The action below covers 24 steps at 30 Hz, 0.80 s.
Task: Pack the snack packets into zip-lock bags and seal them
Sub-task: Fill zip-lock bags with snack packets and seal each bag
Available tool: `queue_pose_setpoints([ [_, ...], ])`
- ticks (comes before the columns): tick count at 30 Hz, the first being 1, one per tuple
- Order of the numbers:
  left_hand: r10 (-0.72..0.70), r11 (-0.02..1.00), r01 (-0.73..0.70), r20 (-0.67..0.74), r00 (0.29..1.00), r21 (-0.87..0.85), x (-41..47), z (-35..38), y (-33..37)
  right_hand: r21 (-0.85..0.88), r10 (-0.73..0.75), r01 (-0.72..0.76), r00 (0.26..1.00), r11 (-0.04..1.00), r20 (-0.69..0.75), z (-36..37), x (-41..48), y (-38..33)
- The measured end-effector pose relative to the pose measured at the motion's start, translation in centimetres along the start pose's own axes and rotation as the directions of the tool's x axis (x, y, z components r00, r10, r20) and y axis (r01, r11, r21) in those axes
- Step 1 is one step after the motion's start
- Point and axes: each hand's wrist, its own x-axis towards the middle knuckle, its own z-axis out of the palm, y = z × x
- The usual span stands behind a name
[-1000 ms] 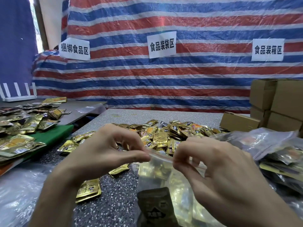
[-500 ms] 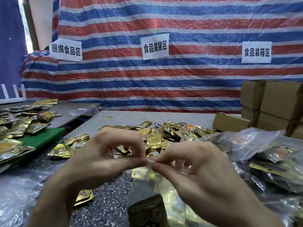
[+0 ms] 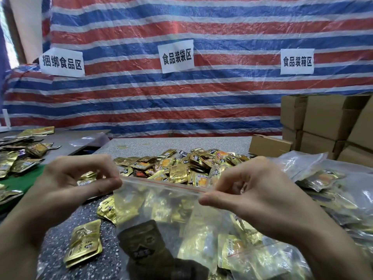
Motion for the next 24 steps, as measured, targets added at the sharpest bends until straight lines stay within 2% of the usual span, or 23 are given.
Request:
queue_pose_setpoints([
  [5, -0.019, 1.0, 0.02, -0.024, 1.0, 0.002, 0.2, 0.3, 0.4, -0.041, -0.019, 0.016, 0.997, 0.999, -0.078, 0.1, 0.4, 0.2],
  [10, -0.1, 0.992, 0.093, -0.073, 0.992, -0.088, 0.5, 1.1, 1.3, -0.062, 0.031, -0.026, 0.996, 0.998, 0.081, 0.6, 0.6, 0.6],
  [15, -0.108, 0.976, 0.107, 0.005, 0.994, -0.189, 1.2, 3.4, 3.9, -0.096, 0.102, -0.077, 0.954, 0.992, 0.284, 2.7, 0.8, 0.5],
  [16, -0.102, 0.971, 0.103, 0.012, 0.995, -0.215, 1.4, 4.0, 4.3, -0.058, 0.098, -0.084, 0.941, 0.995, 0.325, 3.2, 1.1, 0.5],
  [18, -0.102, 0.962, 0.095, -0.012, 0.995, -0.255, 1.9, 5.4, 4.8, 0.129, 0.094, -0.156, 0.914, 0.979, 0.394, 4.0, 1.5, 0.4],
  [20, -0.135, 0.958, 0.106, -0.091, 0.987, -0.267, 2.3, 6.5, 5.0, 0.338, 0.105, -0.244, 0.919, 0.909, 0.38, 4.3, 2.0, 0.8],
  [23, -0.203, 0.957, 0.163, -0.15, 0.968, -0.241, 2.6, 7.1, 4.6, 0.56, 0.237, -0.278, 0.961, 0.78, 0.146, 3.7, 2.7, 1.8],
  [24, -0.216, 0.962, 0.185, -0.143, 0.966, -0.202, 2.6, 7.1, 4.4, 0.663, 0.302, -0.265, 0.951, 0.701, 0.061, 3.2, 2.9, 2.3],
])
